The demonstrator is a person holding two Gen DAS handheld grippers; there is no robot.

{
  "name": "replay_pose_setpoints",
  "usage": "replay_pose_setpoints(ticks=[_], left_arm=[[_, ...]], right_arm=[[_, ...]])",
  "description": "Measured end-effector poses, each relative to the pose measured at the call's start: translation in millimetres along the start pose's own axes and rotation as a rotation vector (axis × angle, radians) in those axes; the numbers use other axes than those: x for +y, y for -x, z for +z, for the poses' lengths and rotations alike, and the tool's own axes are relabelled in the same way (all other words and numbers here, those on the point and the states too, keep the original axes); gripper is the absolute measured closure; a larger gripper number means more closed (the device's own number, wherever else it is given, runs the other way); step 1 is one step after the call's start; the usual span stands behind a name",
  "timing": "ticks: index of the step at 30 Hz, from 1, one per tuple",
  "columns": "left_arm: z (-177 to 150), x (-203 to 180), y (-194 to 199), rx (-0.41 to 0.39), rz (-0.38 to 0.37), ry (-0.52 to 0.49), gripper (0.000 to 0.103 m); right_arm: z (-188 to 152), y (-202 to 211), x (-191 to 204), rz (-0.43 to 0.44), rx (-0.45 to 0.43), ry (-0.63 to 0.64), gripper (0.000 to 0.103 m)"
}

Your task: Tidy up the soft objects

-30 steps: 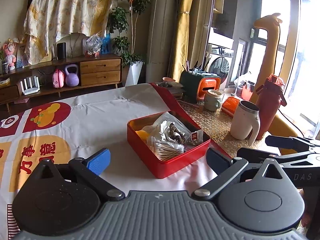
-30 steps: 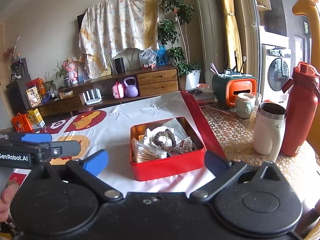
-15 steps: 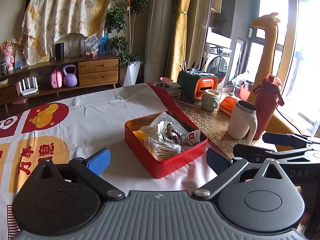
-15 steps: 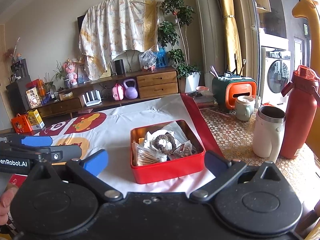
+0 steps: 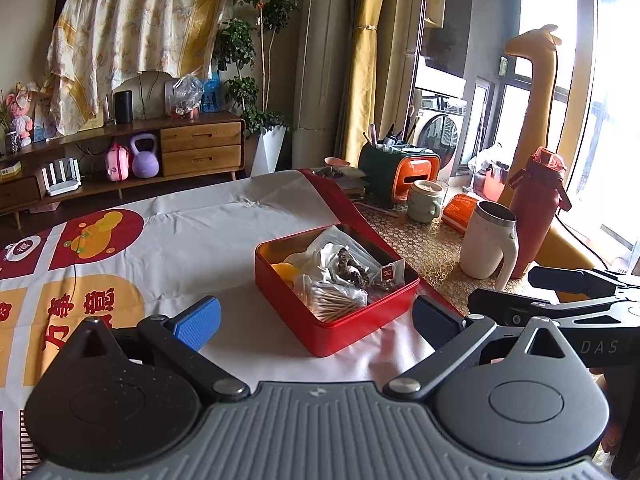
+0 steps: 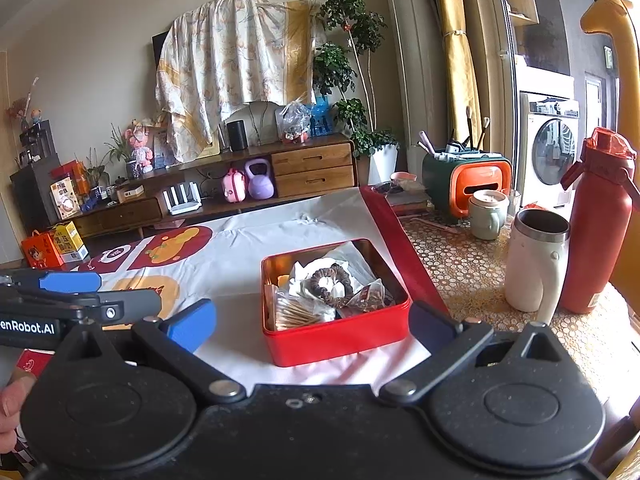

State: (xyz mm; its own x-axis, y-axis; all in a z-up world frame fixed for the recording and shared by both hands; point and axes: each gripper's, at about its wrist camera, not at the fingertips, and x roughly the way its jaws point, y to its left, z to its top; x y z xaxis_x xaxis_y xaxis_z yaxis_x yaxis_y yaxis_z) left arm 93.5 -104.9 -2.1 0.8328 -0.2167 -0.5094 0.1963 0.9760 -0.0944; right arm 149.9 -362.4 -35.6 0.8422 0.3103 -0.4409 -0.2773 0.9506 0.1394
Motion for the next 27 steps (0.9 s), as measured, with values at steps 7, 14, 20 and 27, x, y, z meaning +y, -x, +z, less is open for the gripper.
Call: replay_pose_setpoints(ticks=[7,14,20,27], left_arm=[[-1.5,0.2,0.6,0.001,0.0,0.006,0.0],[-3.5,0.1,1.3,0.002,-0.001,0.01,0.0],[-3.2,0.8,1.0,0.003,-0.003,0.01,0.0],[-4.4,2.6,1.1,0.0,0.0,0.01,0.0]], right_arm=[[-0.9,0.0,0.5,0.0,0.002,0.0,0.0],[-0.8,-0.1,0.1,0.0,0.002,-0.001,0.0],[-1.3,-0.7,0.6,-0.002,0.003,0.0,0.0],[-1.3,-0.7,0.5,-0.003,0.002,0.001,0.0]])
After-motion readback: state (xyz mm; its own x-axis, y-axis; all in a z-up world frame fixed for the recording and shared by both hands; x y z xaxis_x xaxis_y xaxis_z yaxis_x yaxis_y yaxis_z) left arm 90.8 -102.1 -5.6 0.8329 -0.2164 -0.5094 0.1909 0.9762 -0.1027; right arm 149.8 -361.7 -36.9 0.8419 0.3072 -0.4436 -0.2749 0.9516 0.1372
